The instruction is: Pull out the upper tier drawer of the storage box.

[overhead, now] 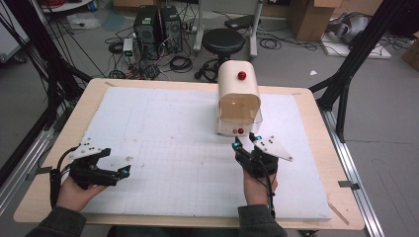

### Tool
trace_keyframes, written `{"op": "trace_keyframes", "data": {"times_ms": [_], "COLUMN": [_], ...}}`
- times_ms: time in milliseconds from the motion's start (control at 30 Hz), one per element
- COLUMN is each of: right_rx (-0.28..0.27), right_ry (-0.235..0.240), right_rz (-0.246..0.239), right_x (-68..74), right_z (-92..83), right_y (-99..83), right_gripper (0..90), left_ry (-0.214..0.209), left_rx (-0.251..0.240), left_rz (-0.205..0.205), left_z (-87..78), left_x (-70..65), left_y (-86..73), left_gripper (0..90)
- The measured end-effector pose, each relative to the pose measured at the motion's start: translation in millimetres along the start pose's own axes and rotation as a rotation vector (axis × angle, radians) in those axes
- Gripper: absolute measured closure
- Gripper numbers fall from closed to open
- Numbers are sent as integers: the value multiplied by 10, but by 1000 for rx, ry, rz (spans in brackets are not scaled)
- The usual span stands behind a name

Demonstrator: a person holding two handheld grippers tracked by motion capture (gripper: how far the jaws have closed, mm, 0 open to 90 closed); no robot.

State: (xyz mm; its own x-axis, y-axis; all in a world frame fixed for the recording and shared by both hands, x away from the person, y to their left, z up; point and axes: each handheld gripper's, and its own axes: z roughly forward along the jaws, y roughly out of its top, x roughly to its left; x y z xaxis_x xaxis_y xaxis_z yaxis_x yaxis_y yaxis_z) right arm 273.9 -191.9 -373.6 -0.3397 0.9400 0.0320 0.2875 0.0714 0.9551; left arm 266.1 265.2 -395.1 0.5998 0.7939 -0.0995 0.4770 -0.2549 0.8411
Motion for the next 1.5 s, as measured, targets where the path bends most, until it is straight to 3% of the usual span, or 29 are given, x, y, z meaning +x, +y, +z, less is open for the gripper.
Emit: {"op": "trace_keyframes", "data": {"times_ms": [67, 267, 433, 867, 1000, 1100, 1500], "right_rx": [13, 73, 101, 157, 168, 180, 204], "right_ry": [29, 99, 151, 242, 261, 264, 255], "right_rz": [19, 1, -47, -112, -99, -95, -107], "right_x": [-32, -100, -114, -229, -276, -320, -505], "right_z": [-6, 1, 19, 8, -10, -3, -4], "right_y": [13, 34, 32, 40, 20, 8, -36], "right_gripper": [378, 224, 142, 91, 88, 8, 3], "left_ry": [-3, -3, 1, 0, -2, -4, -10], "left_rx": [-1, -1, -1, -6, -11, -15, -13], "left_rz": [-2, -1, 1, -3, -5, -6, -8], "left_z": [0, 4, -16, -40, -50, -59, -46], "left_x": [4, 1, 6, -2, -2, -1, -12], "left_y": [0, 0, -6, -20, -22, -22, -26], "left_gripper": [18, 18, 18, 18, 18, 18, 17]}}
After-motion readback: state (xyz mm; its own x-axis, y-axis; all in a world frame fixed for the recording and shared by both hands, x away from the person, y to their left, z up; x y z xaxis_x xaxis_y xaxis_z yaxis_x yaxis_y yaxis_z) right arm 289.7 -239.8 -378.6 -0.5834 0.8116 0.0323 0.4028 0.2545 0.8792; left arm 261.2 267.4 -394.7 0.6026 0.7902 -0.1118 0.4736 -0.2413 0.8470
